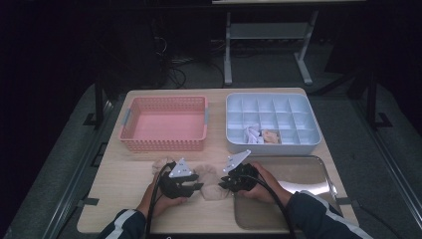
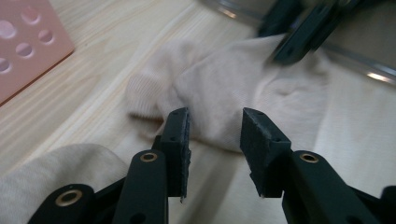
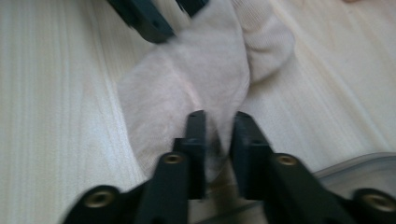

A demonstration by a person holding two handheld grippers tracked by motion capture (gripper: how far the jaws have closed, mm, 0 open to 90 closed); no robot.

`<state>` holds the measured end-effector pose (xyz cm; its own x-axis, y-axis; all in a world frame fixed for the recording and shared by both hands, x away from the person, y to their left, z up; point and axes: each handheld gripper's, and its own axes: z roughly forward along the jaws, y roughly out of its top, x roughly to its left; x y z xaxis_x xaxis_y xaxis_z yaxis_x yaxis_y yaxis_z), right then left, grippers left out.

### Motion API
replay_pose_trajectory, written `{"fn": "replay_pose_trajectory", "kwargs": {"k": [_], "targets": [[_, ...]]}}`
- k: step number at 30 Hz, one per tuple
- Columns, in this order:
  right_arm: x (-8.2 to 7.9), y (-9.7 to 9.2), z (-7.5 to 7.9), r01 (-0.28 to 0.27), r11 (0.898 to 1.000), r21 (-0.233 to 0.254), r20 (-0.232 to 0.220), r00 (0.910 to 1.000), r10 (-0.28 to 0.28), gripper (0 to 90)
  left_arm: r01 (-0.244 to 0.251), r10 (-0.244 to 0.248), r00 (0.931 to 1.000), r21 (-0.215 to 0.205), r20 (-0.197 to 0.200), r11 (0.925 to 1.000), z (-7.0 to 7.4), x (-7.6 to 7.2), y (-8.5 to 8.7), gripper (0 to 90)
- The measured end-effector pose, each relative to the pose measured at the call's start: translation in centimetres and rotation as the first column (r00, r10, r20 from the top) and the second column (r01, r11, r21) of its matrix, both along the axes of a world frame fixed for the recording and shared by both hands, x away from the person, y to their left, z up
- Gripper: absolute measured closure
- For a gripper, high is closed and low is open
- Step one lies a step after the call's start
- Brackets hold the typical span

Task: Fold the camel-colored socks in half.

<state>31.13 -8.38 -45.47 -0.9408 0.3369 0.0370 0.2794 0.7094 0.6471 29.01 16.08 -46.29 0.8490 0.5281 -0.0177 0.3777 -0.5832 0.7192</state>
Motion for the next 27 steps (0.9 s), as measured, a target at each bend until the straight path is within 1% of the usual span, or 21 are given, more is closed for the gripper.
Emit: {"fn": "replay_pose_trajectory", "kwargs": {"k": [1,2,3,5,6,7,8,9,10,11,13,14,15,16,17,18,19,21,23,24,27], "targets": [[-0.1,-0.1,0.2,0.002,1.0,0.01,0.0,1.0,-0.002,84.9,-0.003,0.003,1.0,0.011,-0.004,0.9999,-0.3,0.4,-0.2,62.5],[-0.1,-0.1,0.2,0.002,1.0,0.01,0.0,1.0,-0.002,84.9,-0.003,0.003,1.0,0.011,-0.004,0.9999,-0.3,0.4,-0.2,62.7],[-0.3,-0.3,0.8,0.017,0.999,0.034,0.004,0.9998,-0.017,86.1,-0.009,0.009,1.0,0.011,-0.003,0.9999,-0.5,0.8,-0.3,62.9],[-0.3,-0.5,1.2,0.024,0.999,0.042,0.013,0.9996,-0.025,86.5,-0.01,0.01,0.9999,0.011,-0.005,0.9999,-0.5,1.0,-0.4,63.0],[-0.3,-0.6,1.5,0.025,0.998,0.056,0.024,0.9994,-0.026,86.6,-0.007,0.007,1.0,0.018,0.0,0.9998,-0.5,1.2,-0.5,62.9],[-0.3,-0.8,1.9,0.029,0.997,0.069,0.023,0.9993,-0.031,86.4,-0.008,0.008,1.0,0.016,0.002,0.9998,-0.5,1.4,-0.7,62.8],[-0.5,-1.0,2.5,0.034,0.996,0.083,0.045,0.9983,-0.037,85.7,-0.007,0.007,1.0,0.01,0.0,0.9999,-0.6,1.6,-0.9,62.8],[-0.5,-1.0,2.5,0.034,0.996,0.083,0.045,0.9983,-0.037,85.7,-0.003,0.003,1.0,0.013,0.001,0.9999,-0.6,1.8,-1.0,62.8],[-0.9,-0.9,3.0,0.017,0.995,0.095,0.069,0.9973,-0.023,85.7,-0.002,0.002,1.0,0.018,0.002,0.9998,-0.5,2.0,-1.1,62.5],[-0.9,-0.9,3.0,0.017,0.995,0.095,0.069,0.9973,-0.023,85.7,0.0,0.0,1.0,0.023,0.001,0.9997,-0.5,2.1,-1.1,62.5],[-1.4,-0.6,3.4,-0.007,0.995,0.102,0.081,0.9967,-0.001,84.8,-0.005,0.005,1.0,0.035,-0.001,0.9994,-0.4,2.1,-0.9,61.8],[-1.6,-0.4,3.5,-0.025,0.995,0.099,0.089,0.9959,0.016,84.6,-0.008,0.008,1.0,0.035,-0.002,0.9994,-0.2,2.0,-0.6,61.1],[-2.1,0.3,3.7,-0.05,0.994,0.095,0.106,0.9935,0.04,83.2,-0.017,0.017,0.9998,0.029,0.007,0.9994,0.3,1.8,0.2,59.8],[-2.1,0.3,3.7,-0.05,0.994,0.095,0.106,0.9935,0.04,83.2,-0.017,0.017,0.9998,0.029,0.007,0.9994,0.3,1.8,0.2,59.0],[-2.3,0.5,3.7,-0.061,0.994,0.091,0.11,0.9926,0.051,82.6,-0.019,0.019,0.9998,0.028,0.008,0.9994,0.7,1.6,0.7,59.0],[-2.8,1.3,3.8,-0.073,0.994,0.076,0.122,0.9906,0.063,82.0,-0.037,0.036,0.9992,0.028,0.016,0.9989,1.3,1.1,1.9,57.8],[-2.8,1.6,3.9,-0.089,0.994,0.071,0.136,0.9877,0.078,81.5,-0.037,0.036,0.9992,0.028,0.016,0.9989,1.3,1.1,1.9,57.5],[-3.1,1.9,3.9,-0.091,0.993,0.075,0.127,0.9886,0.081,80.7,-0.061,0.061,0.9979,0.01,0.024,0.9981,2.0,0.6,3.2,57.3],[-3.5,2.6,3.9,-0.12,0.99,0.07,0.134,0.985,0.11,79.6,-0.079,0.079,0.9965,0.0,0.027,0.9969,2.3,0.1,4.2,56.9],[-3.6,3.0,3.7,-0.143,0.987,0.069,0.142,0.981,0.133,78.3,-0.088,0.088,0.9957,-0.003,0.027,0.9961,2.5,-0.2,4.6,56.8],[-4.1,4.1,3.3,-0.18,0.982,0.065,0.128,0.977,0.171,75.4,-0.113,0.114,0.9931,-0.021,0.027,0.9933,2.8,-1.0,5.9,56.1]]}}
